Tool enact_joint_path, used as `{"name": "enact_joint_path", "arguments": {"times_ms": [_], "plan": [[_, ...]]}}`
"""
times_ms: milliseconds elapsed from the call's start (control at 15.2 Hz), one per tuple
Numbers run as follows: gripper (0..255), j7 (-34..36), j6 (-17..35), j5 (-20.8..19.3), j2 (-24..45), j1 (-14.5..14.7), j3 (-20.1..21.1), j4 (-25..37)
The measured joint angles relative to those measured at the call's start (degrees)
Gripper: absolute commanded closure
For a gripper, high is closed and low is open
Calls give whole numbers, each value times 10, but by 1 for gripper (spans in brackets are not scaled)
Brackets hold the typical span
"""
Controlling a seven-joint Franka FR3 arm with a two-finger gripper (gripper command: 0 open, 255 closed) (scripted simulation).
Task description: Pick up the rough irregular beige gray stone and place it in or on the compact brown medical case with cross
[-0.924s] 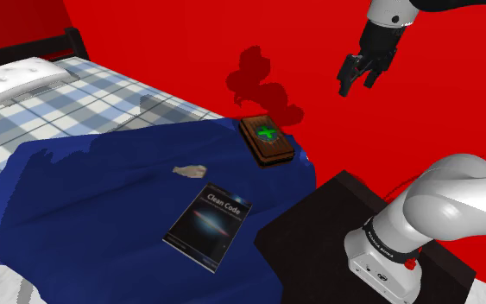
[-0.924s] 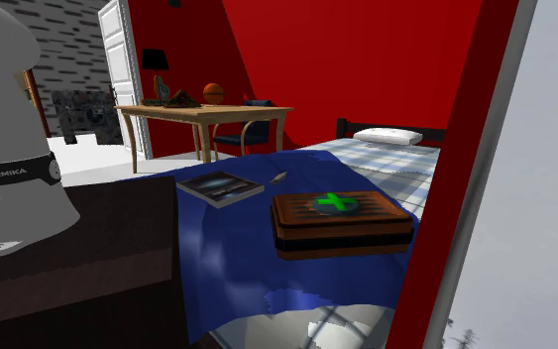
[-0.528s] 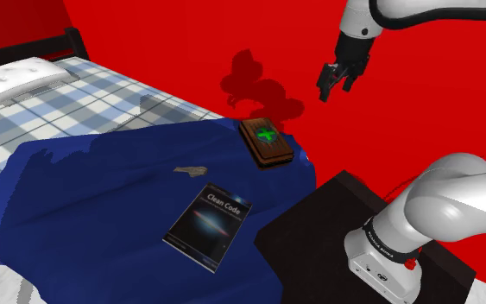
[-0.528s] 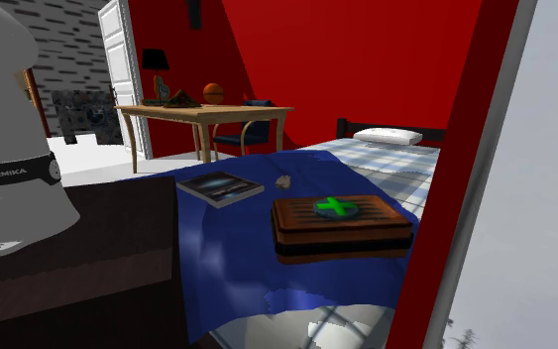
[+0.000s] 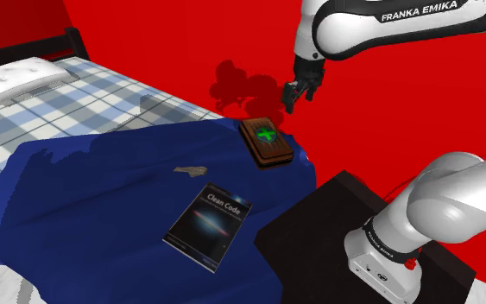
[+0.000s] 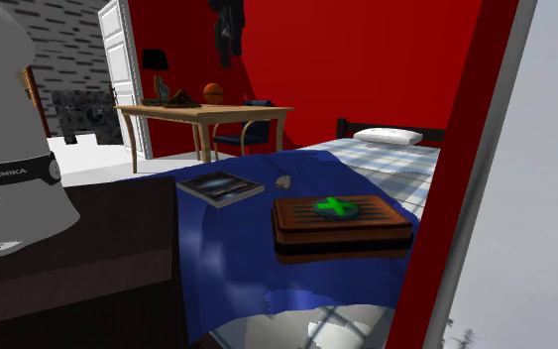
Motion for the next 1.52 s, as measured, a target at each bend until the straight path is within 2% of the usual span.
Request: {"name": "enact_joint_path", "arguments": {"times_ms": [726,1188,1518], "plan": [[0,4,126,-53,232,27,43,93],[0,14,164,-107,375,53,61,184],[0,23,176,-148,478,82,67,262]]}}
